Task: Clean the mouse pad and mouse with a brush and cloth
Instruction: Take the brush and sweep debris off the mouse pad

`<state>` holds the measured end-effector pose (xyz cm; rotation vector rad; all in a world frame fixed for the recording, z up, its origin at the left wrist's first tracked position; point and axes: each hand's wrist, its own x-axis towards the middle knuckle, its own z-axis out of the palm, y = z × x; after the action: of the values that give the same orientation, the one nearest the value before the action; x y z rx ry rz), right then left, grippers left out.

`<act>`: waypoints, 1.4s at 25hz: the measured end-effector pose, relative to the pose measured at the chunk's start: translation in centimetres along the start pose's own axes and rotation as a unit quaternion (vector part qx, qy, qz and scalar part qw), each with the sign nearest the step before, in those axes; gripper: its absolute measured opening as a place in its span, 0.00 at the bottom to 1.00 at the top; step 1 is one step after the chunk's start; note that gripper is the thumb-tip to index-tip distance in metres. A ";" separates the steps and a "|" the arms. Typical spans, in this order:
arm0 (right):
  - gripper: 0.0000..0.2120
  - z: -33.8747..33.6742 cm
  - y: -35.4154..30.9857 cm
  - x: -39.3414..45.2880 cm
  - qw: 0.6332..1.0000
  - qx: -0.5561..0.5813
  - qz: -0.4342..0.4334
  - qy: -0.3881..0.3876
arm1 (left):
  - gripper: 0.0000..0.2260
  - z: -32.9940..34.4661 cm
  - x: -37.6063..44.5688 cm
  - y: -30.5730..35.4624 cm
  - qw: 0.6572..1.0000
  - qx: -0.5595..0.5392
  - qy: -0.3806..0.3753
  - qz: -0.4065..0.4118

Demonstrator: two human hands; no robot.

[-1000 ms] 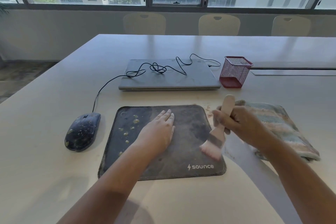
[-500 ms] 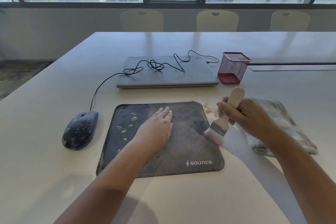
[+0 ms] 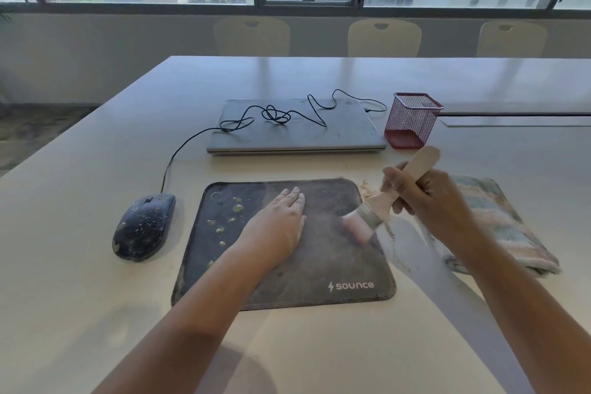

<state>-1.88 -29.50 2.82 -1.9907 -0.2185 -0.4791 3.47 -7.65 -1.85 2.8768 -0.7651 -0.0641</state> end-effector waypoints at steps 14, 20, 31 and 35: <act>0.03 0.7 1.5 0.1 0.997 -0.019 0.075 0.001 | 0.21 -0.1 0.1 -0.2 1.000 -0.017 0.002 -0.001; 0.03 2.2 1.4 -0.4 0.989 0.051 0.106 -0.091 | 0.22 0.0 0.0 -0.2 1.000 -0.020 0.009 0.000; 0.07 4.8 -0.1 5.0 0.983 0.041 0.171 -0.059 | 0.23 0.6 0.3 0.1 1.000 -0.010 0.025 -0.004; 0.11 4.5 -1.1 7.2 0.963 -0.173 0.153 -0.137 | 0.23 0.3 0.0 0.3 1.000 -0.015 0.024 -0.003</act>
<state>5.32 -25.37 5.01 -2.3812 0.0090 -0.0397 3.30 -7.92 -2.13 2.8421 -0.7395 -0.0059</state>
